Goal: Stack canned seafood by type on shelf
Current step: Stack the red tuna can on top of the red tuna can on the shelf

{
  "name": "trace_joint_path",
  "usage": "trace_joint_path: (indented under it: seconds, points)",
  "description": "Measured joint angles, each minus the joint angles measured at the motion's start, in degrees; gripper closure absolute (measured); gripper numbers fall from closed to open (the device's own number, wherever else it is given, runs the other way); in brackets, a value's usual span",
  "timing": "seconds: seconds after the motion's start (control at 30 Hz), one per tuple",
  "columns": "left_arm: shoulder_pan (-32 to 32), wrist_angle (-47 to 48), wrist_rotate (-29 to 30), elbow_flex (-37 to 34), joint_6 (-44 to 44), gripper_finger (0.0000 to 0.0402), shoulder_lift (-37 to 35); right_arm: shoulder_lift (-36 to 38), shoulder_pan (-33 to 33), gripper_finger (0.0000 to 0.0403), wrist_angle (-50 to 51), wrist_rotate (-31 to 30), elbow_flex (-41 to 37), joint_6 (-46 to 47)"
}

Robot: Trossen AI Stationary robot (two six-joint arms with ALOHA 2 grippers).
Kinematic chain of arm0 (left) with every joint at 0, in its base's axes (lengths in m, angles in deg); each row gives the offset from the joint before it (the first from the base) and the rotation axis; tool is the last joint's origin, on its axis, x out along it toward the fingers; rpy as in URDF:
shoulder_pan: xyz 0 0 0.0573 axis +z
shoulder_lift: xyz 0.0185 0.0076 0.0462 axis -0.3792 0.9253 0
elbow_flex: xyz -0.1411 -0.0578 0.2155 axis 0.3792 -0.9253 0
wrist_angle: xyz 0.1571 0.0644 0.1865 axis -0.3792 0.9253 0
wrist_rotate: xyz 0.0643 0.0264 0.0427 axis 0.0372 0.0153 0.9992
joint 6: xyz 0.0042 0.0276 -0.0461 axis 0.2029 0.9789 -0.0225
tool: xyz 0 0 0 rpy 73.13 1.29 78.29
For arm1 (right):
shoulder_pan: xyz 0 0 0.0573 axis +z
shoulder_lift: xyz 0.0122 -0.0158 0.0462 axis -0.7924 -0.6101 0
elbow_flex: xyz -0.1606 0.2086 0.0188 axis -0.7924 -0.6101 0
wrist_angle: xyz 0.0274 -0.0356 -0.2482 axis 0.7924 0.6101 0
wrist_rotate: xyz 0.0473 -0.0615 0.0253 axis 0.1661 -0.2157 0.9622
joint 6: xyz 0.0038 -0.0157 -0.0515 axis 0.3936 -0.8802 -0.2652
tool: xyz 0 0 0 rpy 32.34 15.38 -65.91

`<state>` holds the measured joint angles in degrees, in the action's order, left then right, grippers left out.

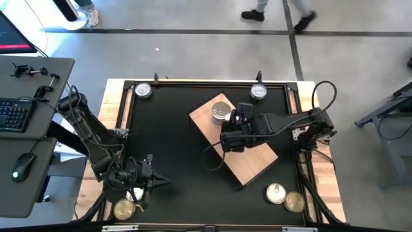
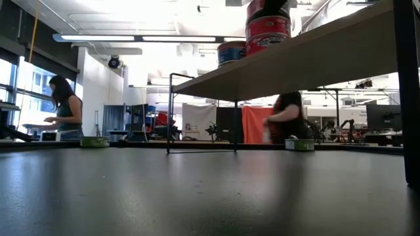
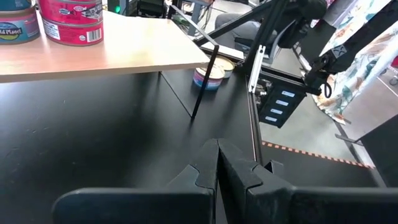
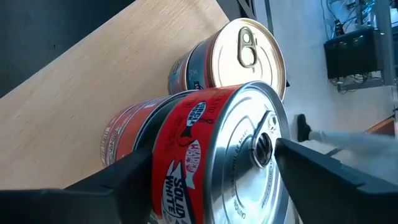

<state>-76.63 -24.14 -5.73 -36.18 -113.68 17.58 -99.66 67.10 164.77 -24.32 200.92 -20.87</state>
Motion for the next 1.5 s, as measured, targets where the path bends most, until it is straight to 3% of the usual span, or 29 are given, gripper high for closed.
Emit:
trace_joint_path:
  seconds: [0.3,1.5]
  points:
    - [0.0,0.19,0.01,0.0,-0.91,0.0402,0.0,-0.08,-0.09,0.0095,0.81,6.0,3.17,-1.43]
    - [0.03,0.85,0.04,0.0,-0.9,0.0401,-0.02,-0.06,0.07,0.0096,1.92,4.37,3.2,-1.63]
